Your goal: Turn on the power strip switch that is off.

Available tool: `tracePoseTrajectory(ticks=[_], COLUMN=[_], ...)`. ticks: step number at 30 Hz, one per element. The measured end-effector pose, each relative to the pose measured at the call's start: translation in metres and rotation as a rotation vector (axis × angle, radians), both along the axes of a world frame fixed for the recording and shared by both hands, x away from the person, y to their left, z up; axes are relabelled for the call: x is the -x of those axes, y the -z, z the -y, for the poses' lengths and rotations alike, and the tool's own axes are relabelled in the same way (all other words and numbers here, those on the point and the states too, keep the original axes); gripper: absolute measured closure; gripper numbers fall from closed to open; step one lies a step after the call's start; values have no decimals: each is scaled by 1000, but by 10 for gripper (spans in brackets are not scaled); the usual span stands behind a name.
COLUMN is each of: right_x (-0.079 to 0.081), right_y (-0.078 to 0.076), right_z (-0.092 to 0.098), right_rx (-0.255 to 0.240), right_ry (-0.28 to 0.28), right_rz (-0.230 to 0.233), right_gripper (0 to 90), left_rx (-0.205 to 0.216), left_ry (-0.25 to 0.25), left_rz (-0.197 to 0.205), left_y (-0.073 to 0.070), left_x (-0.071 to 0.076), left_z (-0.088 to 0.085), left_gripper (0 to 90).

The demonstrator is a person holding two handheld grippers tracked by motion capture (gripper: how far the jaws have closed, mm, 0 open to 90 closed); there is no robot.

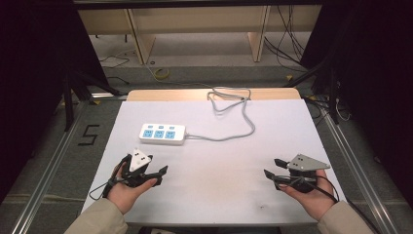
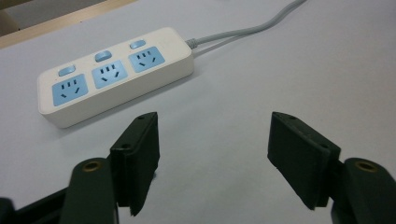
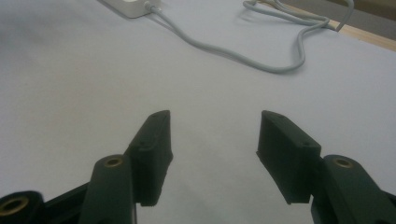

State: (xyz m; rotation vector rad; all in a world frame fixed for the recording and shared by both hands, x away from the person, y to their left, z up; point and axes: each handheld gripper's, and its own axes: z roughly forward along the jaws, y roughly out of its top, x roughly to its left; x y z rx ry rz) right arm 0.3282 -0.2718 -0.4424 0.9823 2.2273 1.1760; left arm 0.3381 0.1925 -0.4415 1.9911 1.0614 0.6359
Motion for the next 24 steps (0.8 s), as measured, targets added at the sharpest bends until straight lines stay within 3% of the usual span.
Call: tracePoseTrajectory(ticks=[3, 4, 6, 11, 14, 24], right_x=[0, -1, -1, -1, -1, -1], right_y=[0, 1, 1, 2, 2, 4], right_z=[0, 0, 0, 0, 0, 0], right_rx=[2, 4, 1, 5, 10, 7], right_ry=[-4, -1, 1, 1, -7, -7], right_rz=[-7, -6, -7, -11, -10, -16], right_gripper=[447, 447, 448, 455, 476, 483], left_rx=[6, 8, 7, 4, -6, 12], left_ry=[-10, -12, -9, -37, -49, -71], left_rz=[-2, -2, 5, 28, 17, -7], left_y=[-1, -2, -4, -9, -11, -13], left_x=[-3, -4, -5, -11, -16, -29], left_z=[0, 0, 1, -3, -6, -9], left_gripper=[448, 532, 573, 823, 894, 895])
